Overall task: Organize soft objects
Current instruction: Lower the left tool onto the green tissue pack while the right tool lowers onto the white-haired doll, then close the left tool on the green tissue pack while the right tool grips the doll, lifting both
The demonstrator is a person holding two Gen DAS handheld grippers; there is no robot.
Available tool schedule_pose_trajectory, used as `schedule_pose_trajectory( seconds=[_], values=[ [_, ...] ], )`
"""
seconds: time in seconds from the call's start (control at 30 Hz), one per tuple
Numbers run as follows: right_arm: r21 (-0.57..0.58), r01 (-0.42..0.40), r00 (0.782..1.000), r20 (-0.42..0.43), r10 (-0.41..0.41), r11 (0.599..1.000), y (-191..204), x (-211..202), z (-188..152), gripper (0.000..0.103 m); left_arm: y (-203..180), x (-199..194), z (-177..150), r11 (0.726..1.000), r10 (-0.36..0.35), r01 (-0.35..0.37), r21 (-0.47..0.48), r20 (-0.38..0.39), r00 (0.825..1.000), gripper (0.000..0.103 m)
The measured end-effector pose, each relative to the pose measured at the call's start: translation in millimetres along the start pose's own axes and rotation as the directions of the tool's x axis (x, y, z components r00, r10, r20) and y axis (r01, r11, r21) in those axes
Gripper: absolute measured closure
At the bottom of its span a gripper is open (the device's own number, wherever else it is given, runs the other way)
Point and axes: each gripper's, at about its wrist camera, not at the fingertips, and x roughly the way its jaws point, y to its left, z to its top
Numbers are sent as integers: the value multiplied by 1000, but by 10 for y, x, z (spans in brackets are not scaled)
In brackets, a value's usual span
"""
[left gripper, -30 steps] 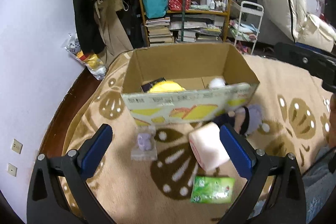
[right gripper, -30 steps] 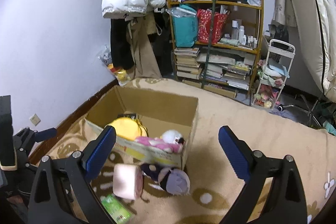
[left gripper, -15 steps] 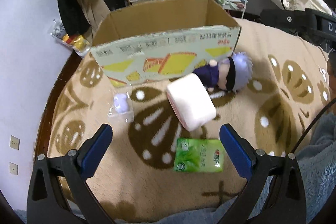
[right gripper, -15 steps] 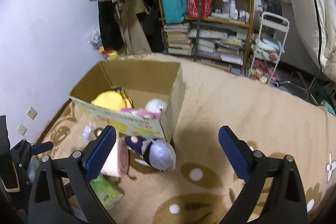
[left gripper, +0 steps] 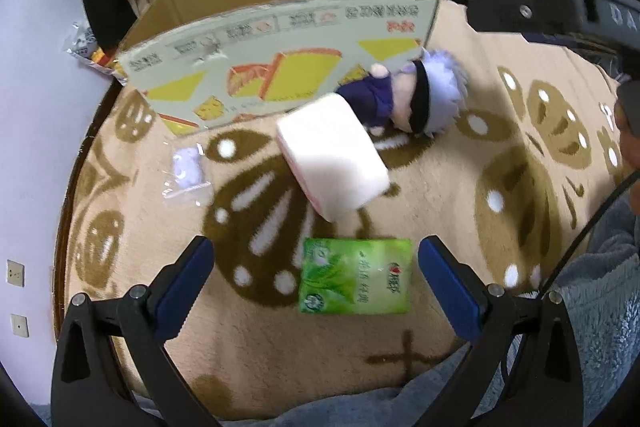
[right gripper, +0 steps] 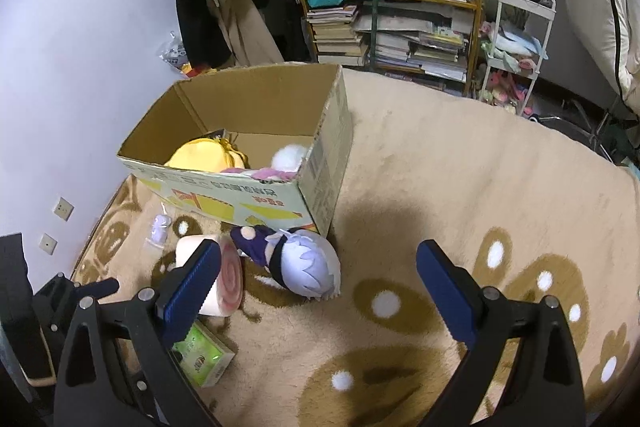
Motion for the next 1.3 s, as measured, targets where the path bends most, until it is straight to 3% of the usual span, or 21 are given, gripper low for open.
schedule_pose_trajectory(
  seconds=[0.57, 0.7, 0.8, 0.93, 1.03, 1.1, 1.17, 1.3],
  values=[
    [35, 8, 992, -130, -3, 999, -132, 479, -39, 1, -184, 378, -113, 994, -112, 112, -10, -157, 981, 5],
    [56, 8, 989, -149, 1, 998, -162, 587, -27, 1, -248, 424, -123, 995, -97, 100, 11, -168, 981, 14],
    [67, 2, 988, -156, 8, 998, -136, 651, -5, 1, -246, 523, -137, 997, -66, 70, 14, -196, 978, 30],
    [95, -26, 985, -165, 41, 995, -77, 744, 21, 2, -209, 560, -120, 996, -84, 81, -24, -199, 976, 30],
    [101, -28, 979, -197, 48, 995, -22, 850, 40, 12, -157, 551, -111, 996, -82, 75, -42, -195, 977, 30],
    [107, -28, 974, -220, 51, 994, 7, 915, 15, 13, -63, 530, -117, 996, -78, 69, -51, -194, 978, 30],
    [100, -29, 966, -251, 54, 995, 34, 974, -18, 31, -35, 525, -109, 996, -71, 61, -60, -190, 979, 30],
    [54, -26, 961, -274, 40, 998, 106, 1011, -87, 41, -20, 522, -102, 997, -64, 53, -63, -189, 980, 30]
  ],
)
